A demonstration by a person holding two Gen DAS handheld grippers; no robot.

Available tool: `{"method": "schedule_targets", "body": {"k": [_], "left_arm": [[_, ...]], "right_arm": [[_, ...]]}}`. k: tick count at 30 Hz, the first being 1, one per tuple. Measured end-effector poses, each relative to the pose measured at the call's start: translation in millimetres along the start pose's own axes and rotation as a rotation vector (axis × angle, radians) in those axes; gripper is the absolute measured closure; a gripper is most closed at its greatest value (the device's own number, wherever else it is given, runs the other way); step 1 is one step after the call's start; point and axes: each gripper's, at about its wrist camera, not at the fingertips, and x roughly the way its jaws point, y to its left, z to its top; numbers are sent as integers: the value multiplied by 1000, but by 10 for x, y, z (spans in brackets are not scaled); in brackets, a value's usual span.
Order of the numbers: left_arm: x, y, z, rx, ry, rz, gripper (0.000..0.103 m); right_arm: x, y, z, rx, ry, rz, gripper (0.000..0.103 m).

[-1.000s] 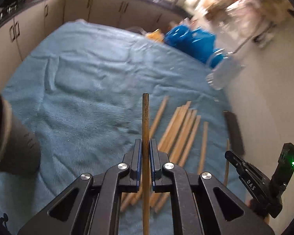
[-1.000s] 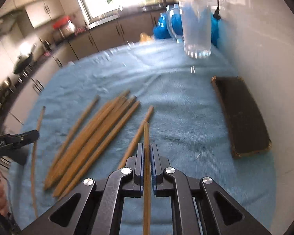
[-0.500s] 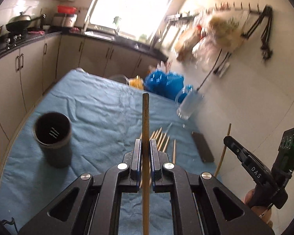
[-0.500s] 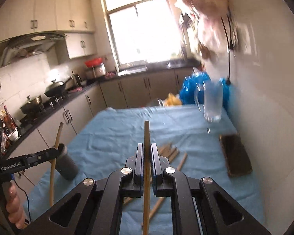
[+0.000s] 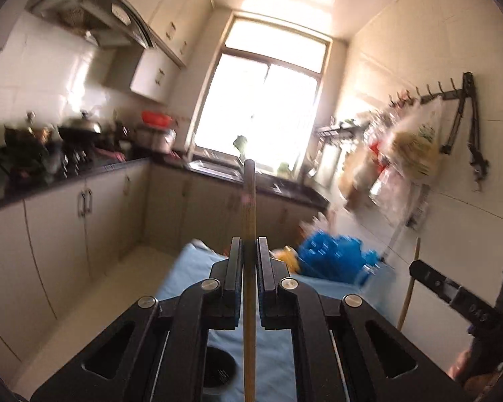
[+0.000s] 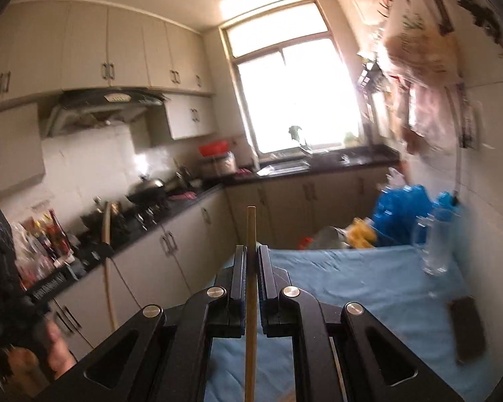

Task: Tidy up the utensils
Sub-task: 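Lift the chopstick with the right tool and carry it to the grey holder, then open the right tool to drop the chopstick into the holder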

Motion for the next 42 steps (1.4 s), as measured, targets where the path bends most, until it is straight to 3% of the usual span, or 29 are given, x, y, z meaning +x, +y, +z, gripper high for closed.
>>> {"method": "schedule_targets", "body": {"k": [2,7,14,20,31,32,33,34,35,36,42], "left_arm": [[112,71,53,15,-28,30,96],[485,294,92,-25,-20,20,96],[977,569,-168,-79,60,8,96],[1203,690,-485,-87,149,5,96],[1186,685,-708,-78,208,54,95],[1166,685,-699,-77,210,57,92],[1142,685,-692,-76,211,62,82],[1105,678,-684,-75,207,72,75],[1061,672,-670,-75,198,82,63],[998,668,-659,-75,184,92,59],[609,629,-566,-93,169,135,57]], "right_arm": [[162,107,47,17,-19,34,97],[671,344,137,82,-57,123,97],[1285,361,114,179,-65,180,97],[1661,398,-201,138,19,149,96],[1769,438,-653,38,159,127,95],[1754,428,-648,40,161,129,93],[1734,416,-643,42,164,130,83],[1710,405,-639,44,166,128,64],[1687,407,-625,45,164,127,54],[1640,391,-612,47,155,126,46],[1306,324,-502,58,121,96,43]]}}
